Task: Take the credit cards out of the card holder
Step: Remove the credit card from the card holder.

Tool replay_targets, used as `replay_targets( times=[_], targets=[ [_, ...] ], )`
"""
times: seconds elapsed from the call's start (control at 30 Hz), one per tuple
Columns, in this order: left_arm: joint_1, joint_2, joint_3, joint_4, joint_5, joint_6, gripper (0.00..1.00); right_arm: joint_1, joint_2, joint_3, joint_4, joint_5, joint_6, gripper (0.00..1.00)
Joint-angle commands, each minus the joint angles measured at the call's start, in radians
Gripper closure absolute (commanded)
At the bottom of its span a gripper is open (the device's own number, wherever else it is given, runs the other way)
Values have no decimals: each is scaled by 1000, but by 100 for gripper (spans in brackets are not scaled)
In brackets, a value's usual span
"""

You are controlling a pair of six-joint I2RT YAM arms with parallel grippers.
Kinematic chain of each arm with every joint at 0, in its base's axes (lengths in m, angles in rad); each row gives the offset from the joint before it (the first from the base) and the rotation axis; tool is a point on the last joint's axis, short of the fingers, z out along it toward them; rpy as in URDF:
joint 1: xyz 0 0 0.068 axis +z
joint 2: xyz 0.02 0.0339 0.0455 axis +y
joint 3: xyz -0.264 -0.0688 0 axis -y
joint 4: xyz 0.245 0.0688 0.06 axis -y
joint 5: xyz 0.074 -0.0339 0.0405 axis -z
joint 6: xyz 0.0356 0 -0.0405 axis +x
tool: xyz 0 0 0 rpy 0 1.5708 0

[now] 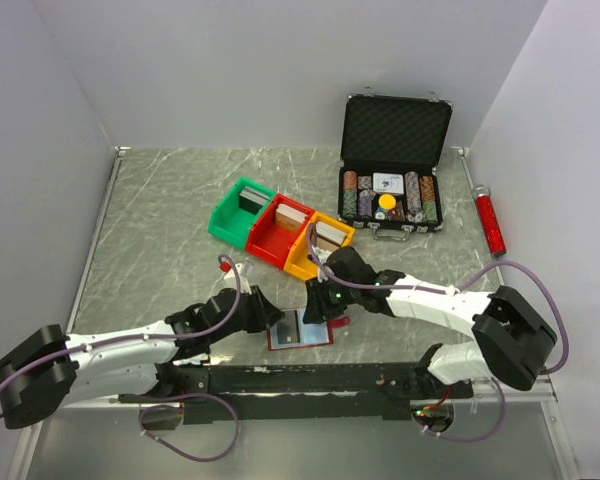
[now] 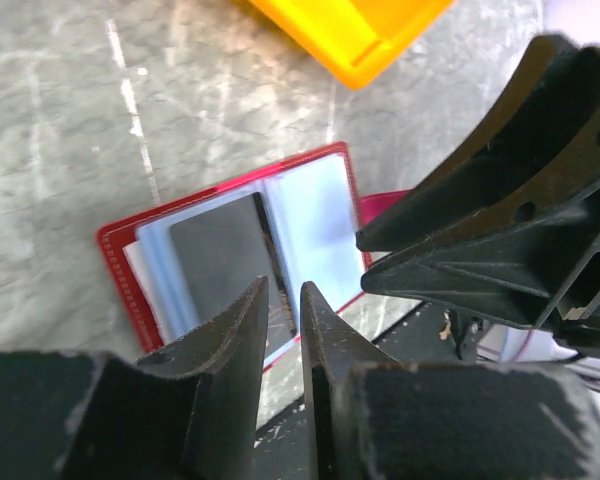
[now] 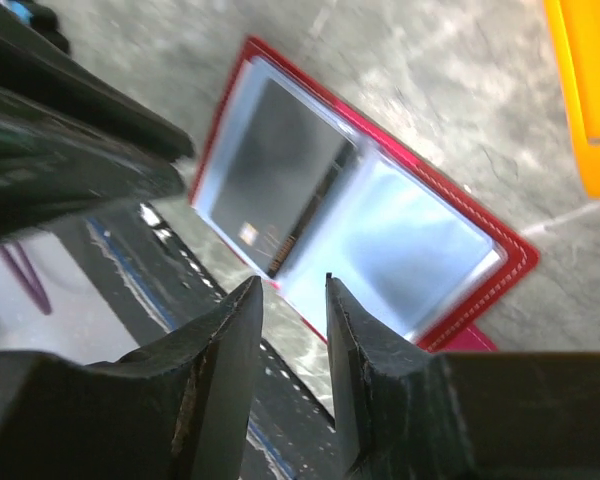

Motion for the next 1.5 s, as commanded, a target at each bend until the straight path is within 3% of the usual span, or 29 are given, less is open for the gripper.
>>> replay_targets(
  times=[0.0, 0.43, 0.97, 1.37, 1.47],
  targets=[
    [-5, 46, 0, 82, 56, 12, 76, 8, 11, 66, 32, -26, 6, 60],
    [-6, 135, -27, 76, 46, -16, 86, 14, 175, 82, 173, -112, 67, 60],
    [-5, 208, -35, 53, 12, -36, 99, 14, 233, 50, 181, -94, 70, 61],
    [-5, 133, -61, 11, -9, -54, 99, 12, 253, 39, 182, -80, 72, 58],
    [-5, 133, -62, 14, -6, -54, 95, 12, 260, 39, 185, -85, 74, 57]
  ],
)
